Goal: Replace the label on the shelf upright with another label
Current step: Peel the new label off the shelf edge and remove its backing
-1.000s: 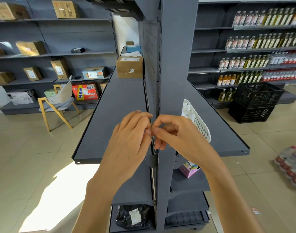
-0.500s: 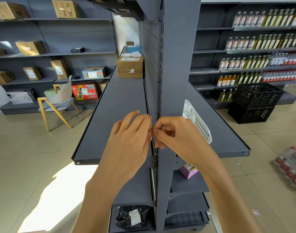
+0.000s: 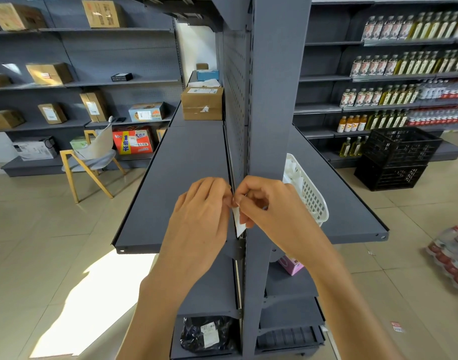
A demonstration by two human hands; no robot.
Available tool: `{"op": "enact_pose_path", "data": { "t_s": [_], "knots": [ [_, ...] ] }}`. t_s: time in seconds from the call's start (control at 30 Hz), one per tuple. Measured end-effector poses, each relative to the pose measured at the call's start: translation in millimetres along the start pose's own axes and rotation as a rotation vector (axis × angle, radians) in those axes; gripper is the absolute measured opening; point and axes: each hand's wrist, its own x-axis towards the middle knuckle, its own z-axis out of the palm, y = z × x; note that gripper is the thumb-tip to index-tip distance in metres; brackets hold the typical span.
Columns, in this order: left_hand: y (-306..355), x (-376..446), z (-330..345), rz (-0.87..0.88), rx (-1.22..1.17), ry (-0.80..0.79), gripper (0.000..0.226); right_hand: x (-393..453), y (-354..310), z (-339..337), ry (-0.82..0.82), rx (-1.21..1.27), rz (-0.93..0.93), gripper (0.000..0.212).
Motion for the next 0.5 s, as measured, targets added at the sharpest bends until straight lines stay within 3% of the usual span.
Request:
{"op": "enact_pose_path", "data": {
  "t_s": [0.23,0.5],
  "knots": [
    [-2.3,-2.8,-0.7,-0.051,-0.309,-0.063,0.016,-0.4,3.6,-7.5,-0.074,0.123,0.005,0.018],
    [0.8,0.6,-4.8,0.049,0.044,0.020,0.013,-1.6,2.3,-5.3,-0.053,0.026,-0.020,0.019]
  ]
}}
